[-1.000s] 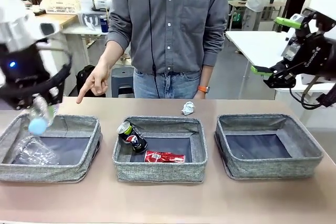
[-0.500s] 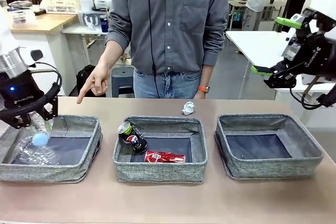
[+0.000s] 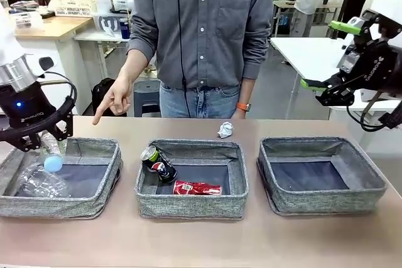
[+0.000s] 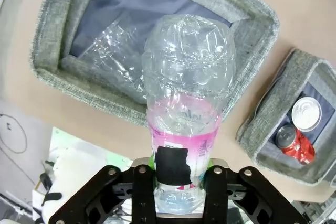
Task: Sort the waste into the appropriate baskets.
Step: Place the picked waste into the Fabric basket indicated by the person.
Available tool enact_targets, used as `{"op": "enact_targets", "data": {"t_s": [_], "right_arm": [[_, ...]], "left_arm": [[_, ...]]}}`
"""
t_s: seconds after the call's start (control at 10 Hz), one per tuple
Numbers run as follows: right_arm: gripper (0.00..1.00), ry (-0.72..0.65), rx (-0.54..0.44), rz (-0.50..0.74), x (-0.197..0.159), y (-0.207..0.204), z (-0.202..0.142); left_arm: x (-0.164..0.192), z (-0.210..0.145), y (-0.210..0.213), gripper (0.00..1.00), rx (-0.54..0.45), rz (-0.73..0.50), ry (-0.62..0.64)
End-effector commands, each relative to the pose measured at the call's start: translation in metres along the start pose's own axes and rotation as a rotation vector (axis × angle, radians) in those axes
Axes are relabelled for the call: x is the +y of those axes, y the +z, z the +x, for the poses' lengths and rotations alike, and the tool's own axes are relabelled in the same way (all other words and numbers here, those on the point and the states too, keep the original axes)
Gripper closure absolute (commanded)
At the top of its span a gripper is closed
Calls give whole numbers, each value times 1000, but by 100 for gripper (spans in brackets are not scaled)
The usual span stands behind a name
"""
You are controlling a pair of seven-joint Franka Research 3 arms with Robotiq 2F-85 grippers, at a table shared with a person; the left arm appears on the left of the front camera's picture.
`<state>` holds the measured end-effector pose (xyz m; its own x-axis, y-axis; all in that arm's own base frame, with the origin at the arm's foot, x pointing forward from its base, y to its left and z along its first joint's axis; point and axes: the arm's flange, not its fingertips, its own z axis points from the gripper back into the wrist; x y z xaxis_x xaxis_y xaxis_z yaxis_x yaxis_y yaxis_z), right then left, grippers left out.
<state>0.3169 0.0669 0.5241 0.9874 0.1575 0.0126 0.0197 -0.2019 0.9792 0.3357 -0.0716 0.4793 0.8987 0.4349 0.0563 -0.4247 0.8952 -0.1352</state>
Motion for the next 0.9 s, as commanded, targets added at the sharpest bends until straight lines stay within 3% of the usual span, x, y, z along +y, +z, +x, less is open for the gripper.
{"op": "enact_targets", "data": {"t_s": [0.0,0.1,0.8], "right_arm": [[0,11,-4,25,4,-2,-1],[0,11,-4,25,4,-2,-1],[0,11,-4,25,4,-2,-1]], "left_arm": [[-4,1,-4,22,-73,25,32],[-6,1,-3,0,-89,29,37],[0,4,7,0,-119,10,38]]}}
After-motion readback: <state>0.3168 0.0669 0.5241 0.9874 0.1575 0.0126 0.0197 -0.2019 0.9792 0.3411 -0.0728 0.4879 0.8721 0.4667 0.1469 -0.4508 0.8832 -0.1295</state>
